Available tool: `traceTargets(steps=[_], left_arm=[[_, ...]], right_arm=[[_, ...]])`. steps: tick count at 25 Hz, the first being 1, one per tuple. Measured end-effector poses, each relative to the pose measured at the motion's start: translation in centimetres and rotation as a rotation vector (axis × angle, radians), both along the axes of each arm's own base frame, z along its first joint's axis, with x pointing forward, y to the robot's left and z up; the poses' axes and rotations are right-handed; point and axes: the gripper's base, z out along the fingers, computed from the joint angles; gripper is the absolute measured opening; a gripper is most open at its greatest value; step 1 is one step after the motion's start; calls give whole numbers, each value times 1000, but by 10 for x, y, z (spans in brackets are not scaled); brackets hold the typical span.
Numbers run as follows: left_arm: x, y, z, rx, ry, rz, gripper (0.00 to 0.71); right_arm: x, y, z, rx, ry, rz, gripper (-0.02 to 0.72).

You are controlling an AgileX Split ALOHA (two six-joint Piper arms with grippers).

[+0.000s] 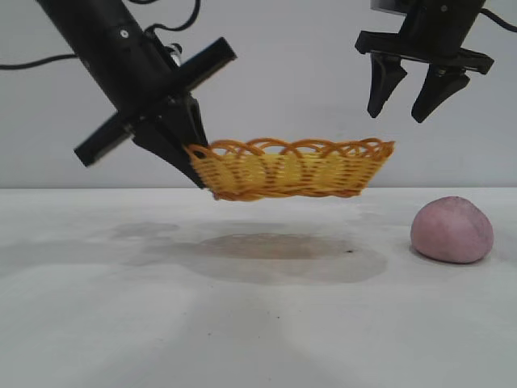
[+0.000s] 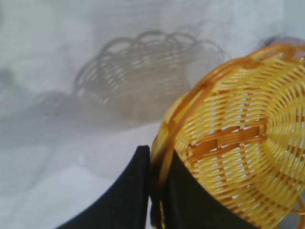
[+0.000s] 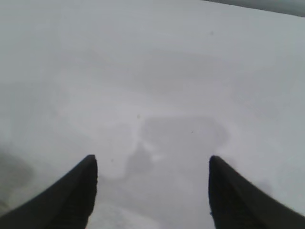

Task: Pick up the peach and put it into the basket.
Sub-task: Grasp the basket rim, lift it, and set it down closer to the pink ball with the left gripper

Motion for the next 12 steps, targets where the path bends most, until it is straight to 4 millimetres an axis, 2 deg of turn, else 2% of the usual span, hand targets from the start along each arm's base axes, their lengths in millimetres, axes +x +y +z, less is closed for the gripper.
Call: traceTargets(steps=[3,12], left_arm=[[-2,4,-11,15,-19,57,0],[2,7,-15,52,-80,90,0]], right_arm=[[0,0,0,0,0,0,426],[0,1,0,20,4,-7,426]])
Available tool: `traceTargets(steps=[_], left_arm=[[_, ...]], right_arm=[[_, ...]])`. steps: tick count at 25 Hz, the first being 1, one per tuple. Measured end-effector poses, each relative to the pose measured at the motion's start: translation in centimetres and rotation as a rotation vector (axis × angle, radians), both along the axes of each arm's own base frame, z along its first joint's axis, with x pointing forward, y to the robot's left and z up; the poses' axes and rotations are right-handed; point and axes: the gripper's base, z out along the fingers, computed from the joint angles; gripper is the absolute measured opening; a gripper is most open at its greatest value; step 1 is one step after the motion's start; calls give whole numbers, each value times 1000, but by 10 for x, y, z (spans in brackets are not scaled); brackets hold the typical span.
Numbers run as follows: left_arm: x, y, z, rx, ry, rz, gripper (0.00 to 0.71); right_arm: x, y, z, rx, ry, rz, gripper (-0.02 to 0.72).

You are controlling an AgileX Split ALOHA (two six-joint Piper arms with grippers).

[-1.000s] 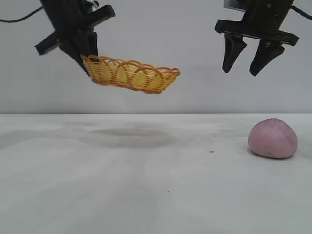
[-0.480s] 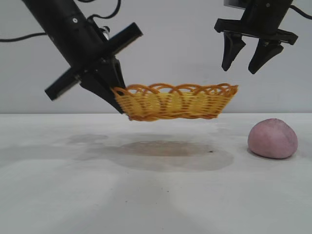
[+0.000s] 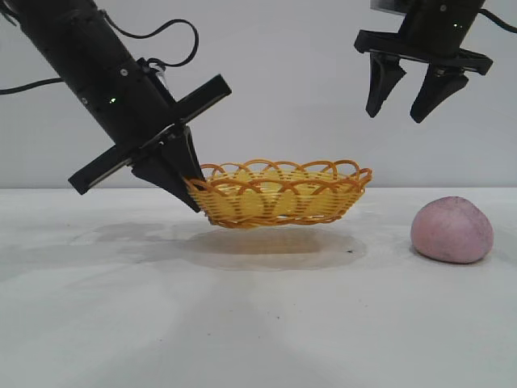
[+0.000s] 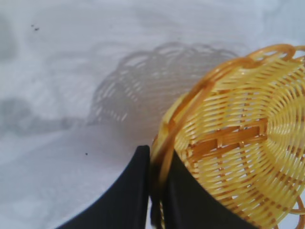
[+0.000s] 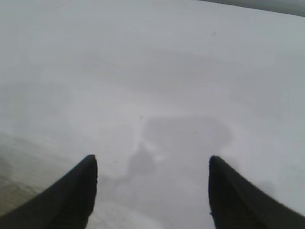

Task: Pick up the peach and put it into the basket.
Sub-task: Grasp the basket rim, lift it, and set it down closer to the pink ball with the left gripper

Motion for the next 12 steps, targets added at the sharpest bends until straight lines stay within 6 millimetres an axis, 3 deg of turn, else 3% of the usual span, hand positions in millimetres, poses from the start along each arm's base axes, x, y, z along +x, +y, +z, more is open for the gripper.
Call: traceTargets(steps=[3,4,6,12], left_arm=[[-1,0,-9,6,31,-1,0],[-1,0,-11,4,46,3,55],[-2,-1,-16,-5,83,15,55],[-4,-2,-18,-27,127,44,425]], right_arm=[[0,0,0,4,1,-1,426],[0,0,0,4,1,-1,426],[0,0,0,4,1,-1,426],[-1,0,-1,4,14,2,426]])
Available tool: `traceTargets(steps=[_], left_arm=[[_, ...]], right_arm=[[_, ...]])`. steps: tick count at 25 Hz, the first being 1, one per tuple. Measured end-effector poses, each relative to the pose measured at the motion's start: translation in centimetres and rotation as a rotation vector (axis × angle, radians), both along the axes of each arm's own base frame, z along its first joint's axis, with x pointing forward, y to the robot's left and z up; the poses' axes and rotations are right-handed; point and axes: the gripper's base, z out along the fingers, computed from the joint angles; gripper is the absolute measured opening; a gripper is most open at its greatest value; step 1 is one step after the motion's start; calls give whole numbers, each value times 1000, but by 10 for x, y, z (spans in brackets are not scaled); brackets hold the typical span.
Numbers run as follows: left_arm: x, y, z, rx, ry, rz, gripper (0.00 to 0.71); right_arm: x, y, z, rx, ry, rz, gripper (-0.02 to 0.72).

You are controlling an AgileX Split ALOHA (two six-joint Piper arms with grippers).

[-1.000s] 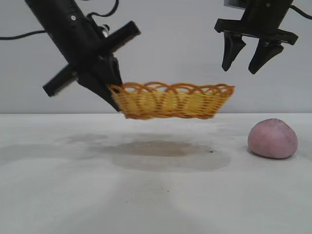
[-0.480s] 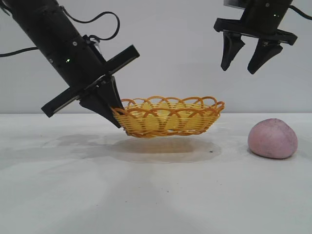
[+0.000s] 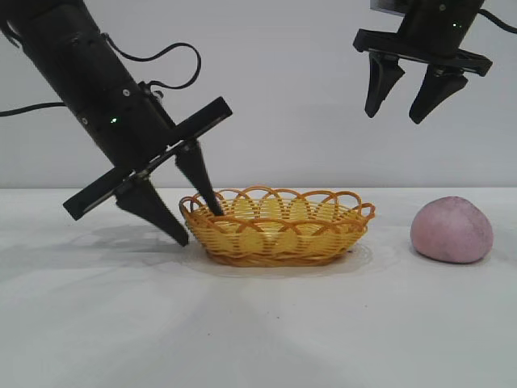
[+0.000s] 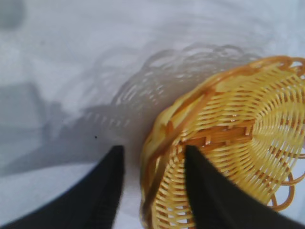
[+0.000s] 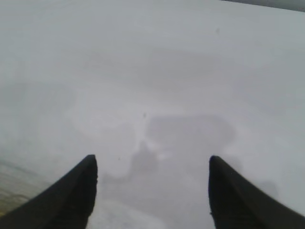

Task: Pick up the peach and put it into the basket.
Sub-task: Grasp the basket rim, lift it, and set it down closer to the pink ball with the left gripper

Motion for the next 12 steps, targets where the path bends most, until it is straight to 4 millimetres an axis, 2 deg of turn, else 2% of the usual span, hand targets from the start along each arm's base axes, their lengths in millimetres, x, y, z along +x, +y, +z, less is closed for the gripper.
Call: traceTargets(steps=[3,4,8,9,12], left_arm=[[-4,-2,2,-17,27,-32,570],[-5,-2,4,-18,24,-54,589],[-10,2,25,3,-35,-150,574],[-11,6,30,19,-49,-177,520],[-15,23,46,88,-72,-251,515]], right_arm=[[0,0,0,0,2,1,426],[0,0,0,0,4,1,426],[0,0,0,4,6,0,426],[0,0,0,6,6,-1,426],[-1,1,0,8,8,-1,426]])
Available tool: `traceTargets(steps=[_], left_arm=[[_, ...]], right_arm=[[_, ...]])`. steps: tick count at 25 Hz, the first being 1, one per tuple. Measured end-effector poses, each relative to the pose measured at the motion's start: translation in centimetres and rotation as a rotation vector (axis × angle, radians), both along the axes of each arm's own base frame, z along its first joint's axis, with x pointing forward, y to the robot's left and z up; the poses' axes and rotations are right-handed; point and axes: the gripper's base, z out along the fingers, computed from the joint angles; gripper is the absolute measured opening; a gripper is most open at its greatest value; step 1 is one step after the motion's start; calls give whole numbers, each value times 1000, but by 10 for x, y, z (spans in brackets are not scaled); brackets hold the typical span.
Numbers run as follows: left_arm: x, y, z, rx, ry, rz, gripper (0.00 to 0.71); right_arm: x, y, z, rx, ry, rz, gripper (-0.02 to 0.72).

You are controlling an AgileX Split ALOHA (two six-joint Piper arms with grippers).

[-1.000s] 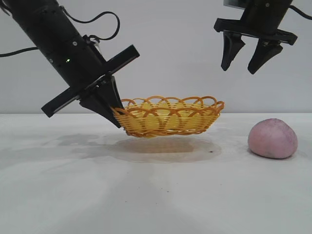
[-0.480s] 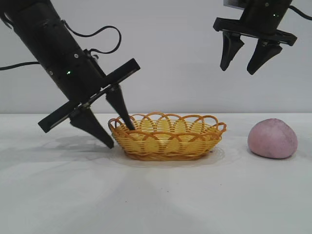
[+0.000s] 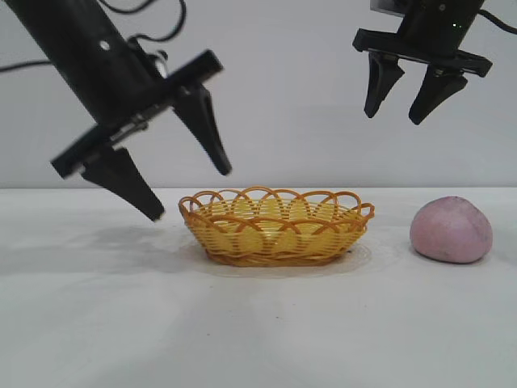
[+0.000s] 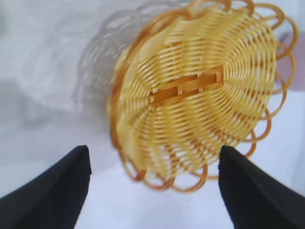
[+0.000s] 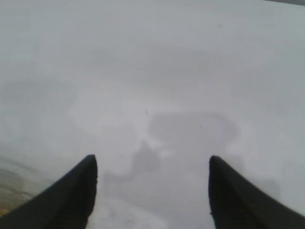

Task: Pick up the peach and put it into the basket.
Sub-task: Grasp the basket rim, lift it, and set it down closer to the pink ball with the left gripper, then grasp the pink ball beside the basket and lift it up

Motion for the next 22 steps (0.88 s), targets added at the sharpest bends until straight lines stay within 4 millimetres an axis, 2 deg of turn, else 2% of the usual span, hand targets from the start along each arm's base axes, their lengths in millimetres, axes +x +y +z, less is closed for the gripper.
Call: traceTargets(steps=[5,9,16,19,22], left_arm=[[-8,28,13,186,-17,-140,515],[-16,43,16,333,16,-247,515],[-23,79,14,704,134,-260,515],[-22,95,17,750,164,-243,515],[-24,118,24,710,181,-174,515]], right_arm=[[0,0,0,3,3,0,426],[0,0,0,5,3,-1,426],[-1,0,0,6,10,0,426],[-1,1,0,6,16,2,426],[-1,1,-1,7,18,2,426]])
